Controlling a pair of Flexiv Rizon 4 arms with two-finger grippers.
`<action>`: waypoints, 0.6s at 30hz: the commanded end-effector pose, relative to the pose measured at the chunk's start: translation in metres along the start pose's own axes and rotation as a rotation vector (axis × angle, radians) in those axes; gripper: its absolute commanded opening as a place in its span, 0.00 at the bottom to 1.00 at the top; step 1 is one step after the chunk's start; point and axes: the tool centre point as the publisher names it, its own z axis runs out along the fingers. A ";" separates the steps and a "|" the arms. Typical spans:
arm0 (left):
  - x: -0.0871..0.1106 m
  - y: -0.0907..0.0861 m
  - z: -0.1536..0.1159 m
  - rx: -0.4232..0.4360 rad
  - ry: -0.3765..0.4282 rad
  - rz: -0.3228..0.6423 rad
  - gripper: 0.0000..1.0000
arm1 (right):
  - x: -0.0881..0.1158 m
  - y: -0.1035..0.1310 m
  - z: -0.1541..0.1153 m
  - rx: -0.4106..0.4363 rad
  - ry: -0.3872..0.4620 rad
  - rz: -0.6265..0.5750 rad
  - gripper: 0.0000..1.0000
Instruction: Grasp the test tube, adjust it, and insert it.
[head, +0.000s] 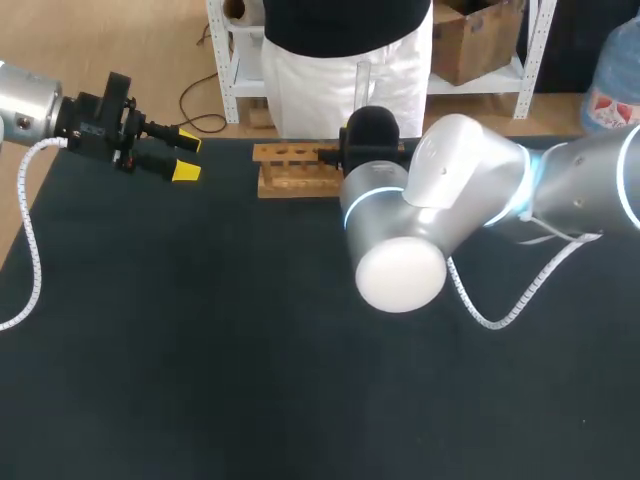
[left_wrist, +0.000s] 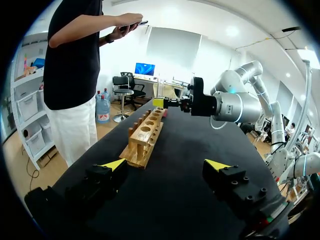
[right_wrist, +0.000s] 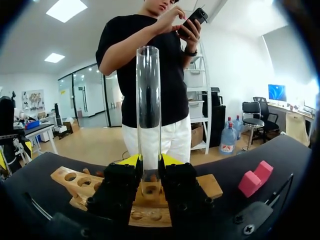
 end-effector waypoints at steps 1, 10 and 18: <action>0.001 0.001 0.000 0.002 0.000 0.001 1.00 | 0.003 0.002 0.002 0.007 0.003 0.001 0.00; 0.001 0.001 0.000 0.002 0.000 0.001 1.00 | 0.008 0.002 -0.001 0.017 0.021 0.004 0.24; 0.001 0.001 0.000 0.002 0.000 0.001 1.00 | 0.009 0.002 -0.001 0.026 0.022 0.009 0.55</action>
